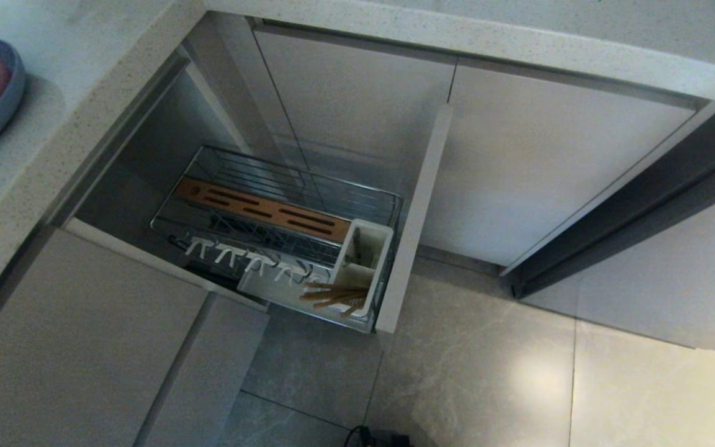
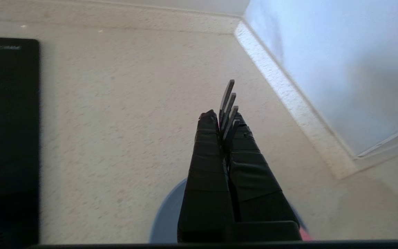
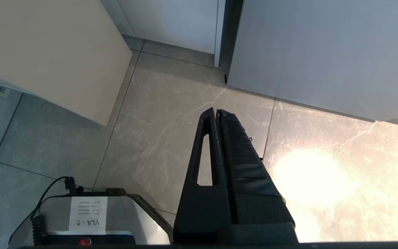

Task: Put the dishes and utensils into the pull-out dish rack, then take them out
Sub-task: Take the fork out of the cupboard

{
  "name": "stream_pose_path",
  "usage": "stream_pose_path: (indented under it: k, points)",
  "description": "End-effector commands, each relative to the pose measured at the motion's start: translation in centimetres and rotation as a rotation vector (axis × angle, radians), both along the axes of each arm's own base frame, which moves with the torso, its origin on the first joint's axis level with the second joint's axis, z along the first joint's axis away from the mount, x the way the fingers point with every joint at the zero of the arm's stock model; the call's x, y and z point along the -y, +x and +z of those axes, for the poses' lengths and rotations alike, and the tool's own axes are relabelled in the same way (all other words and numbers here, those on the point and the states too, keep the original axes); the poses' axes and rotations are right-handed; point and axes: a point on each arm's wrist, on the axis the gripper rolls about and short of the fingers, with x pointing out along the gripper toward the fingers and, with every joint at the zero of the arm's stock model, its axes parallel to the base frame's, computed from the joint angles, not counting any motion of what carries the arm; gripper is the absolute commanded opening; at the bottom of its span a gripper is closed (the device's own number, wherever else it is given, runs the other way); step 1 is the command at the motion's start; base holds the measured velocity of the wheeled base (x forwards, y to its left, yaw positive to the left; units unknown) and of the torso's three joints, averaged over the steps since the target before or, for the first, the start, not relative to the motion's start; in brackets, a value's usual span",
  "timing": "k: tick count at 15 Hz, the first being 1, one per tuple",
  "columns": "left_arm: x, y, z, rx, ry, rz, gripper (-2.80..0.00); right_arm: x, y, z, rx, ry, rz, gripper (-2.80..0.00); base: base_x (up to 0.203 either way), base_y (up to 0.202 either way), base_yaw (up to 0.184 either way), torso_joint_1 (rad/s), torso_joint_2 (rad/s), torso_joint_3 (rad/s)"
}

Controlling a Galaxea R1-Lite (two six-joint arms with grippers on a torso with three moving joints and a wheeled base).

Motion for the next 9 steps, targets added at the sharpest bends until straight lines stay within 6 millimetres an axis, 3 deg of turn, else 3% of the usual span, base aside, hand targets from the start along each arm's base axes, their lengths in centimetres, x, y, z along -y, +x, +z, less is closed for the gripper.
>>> stream_pose_path:
  k: [1,6,9]
  points:
    - [-0.9,0.9,0.0,-0.007,-0.014,-0.003,-2.80,0.0,0.0,0.0,0.001,0.000,0.000,-2.80,0.000,0.000,0.000,0.000,0.00,0.000]
    - [-2.5,2.7,0.0,0.012,-0.063,-0.026,-2.80,0.0,0.0,0.0,0.001,0.001,0.000,-2.80,0.000,0.000,0.000,0.000,0.00,0.000]
    - [-2.7,3.4,-0.3,0.028,-0.107,-0.126,-2.80,0.0,0.0,0.0,0.001,0.001,0.000,-2.80,0.000,0.000,0.000,0.000,0.00,0.000]
